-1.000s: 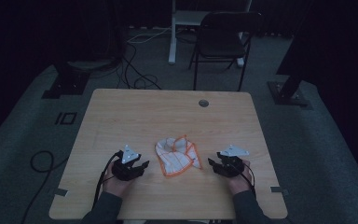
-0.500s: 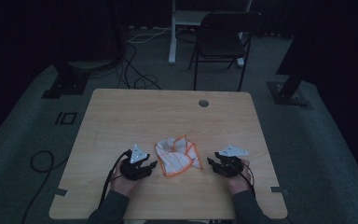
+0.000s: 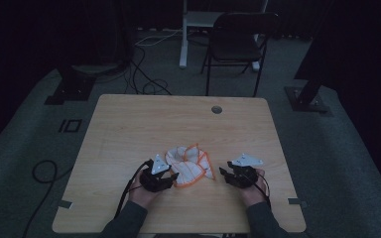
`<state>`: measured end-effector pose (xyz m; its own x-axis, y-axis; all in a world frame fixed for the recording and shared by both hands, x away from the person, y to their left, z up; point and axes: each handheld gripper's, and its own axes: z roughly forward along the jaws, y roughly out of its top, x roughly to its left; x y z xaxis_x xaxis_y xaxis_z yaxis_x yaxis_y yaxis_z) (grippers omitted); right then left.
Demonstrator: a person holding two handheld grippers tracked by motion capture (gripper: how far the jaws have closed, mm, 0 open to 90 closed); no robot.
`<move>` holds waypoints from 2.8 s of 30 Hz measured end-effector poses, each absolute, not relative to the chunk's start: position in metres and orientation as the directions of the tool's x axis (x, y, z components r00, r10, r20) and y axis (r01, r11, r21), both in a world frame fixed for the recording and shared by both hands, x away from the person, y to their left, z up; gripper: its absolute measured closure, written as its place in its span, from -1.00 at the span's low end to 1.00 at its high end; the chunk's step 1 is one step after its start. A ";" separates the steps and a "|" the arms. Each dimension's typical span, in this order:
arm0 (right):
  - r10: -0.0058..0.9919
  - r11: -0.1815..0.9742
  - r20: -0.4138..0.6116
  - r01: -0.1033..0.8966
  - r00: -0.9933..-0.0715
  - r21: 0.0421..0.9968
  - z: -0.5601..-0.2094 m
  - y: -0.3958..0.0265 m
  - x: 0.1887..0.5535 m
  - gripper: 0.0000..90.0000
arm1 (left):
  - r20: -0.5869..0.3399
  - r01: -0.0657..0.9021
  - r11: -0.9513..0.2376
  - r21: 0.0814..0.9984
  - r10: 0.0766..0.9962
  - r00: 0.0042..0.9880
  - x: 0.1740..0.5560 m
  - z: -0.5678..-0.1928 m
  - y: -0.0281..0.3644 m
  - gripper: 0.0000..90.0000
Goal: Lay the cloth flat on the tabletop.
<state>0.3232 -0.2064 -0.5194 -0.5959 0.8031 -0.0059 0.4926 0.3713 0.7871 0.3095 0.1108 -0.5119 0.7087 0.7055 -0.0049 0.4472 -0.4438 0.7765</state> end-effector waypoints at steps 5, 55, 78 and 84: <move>0.801 0.373 -0.006 0.491 -0.599 0.787 -0.518 -0.205 0.324 0.24 | -0.004 0.441 -0.456 0.773 0.692 0.722 0.310 -0.512 0.105 0.28; 0.753 0.391 0.007 0.457 -0.657 0.799 -0.509 -0.171 0.344 0.25 | 0.044 0.455 -0.507 0.732 0.702 0.711 0.321 -0.533 0.089 0.96; 0.689 0.398 0.031 0.414 -0.724 0.819 -0.503 -0.134 0.356 0.24 | 0.047 0.504 -0.429 0.750 0.794 0.606 0.330 -0.533 0.125 0.77; 0.676 0.398 0.033 0.403 -0.736 0.824 -0.501 -0.128 0.358 0.27 | 0.049 0.470 -0.448 0.761 0.762 0.646 0.319 -0.531 0.123 0.64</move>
<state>0.3577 -0.1284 -0.5014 -0.7361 0.6761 0.0327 0.4026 0.3984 0.8241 0.3194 0.1228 -0.5309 0.6463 0.7616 0.0486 0.4702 -0.4475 0.7607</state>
